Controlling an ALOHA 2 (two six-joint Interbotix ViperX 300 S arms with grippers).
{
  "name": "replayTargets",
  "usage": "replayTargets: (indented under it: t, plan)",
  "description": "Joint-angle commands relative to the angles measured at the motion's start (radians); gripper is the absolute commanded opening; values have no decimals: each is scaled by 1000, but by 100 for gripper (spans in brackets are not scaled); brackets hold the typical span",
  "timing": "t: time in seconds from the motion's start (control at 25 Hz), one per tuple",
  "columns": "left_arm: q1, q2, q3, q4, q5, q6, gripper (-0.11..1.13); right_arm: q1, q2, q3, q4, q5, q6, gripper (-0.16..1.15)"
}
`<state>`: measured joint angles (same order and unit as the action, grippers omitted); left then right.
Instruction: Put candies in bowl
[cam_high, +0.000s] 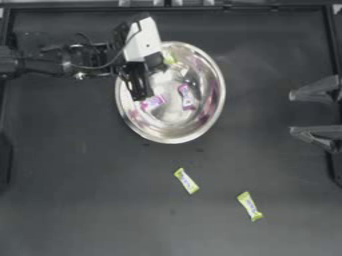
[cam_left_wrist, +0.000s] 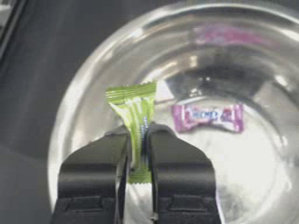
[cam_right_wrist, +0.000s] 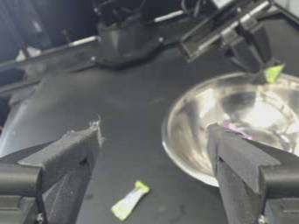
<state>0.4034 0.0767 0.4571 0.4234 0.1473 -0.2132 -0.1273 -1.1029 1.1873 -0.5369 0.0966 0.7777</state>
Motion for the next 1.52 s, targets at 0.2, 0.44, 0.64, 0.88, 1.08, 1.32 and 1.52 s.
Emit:
replayTargets:
  t: [0.2, 0.44, 0.64, 0.88, 1.08, 1.32, 1.52]
  plan:
    - [-2, -14, -21, -64, -5, -3, 105, 2, 14, -20, -5, 0, 2, 99]
    - [-8, -40, -11, -72, -5, 0, 100, 0, 14, -17, -5, 3, 2, 99]
    - [-26, -140, 20, -75, 6, -2, 103, 2, 12, -18, 5, 32, 2, 99]
    - [-77, -359, 127, -117, 6, -6, 103, 2, 14, -23, 31, 121, 0, 99]
    - [-103, -540, 264, -202, -11, -6, 103, 2, 8, -26, 41, 156, 0, 99]
    - [-141, -706, 423, -273, -87, -6, 103, 9, 17, -55, 66, 229, -5, 99]
    - [-175, -813, 508, -282, -132, -9, 103, 72, 48, -144, 101, 428, 2, 99]
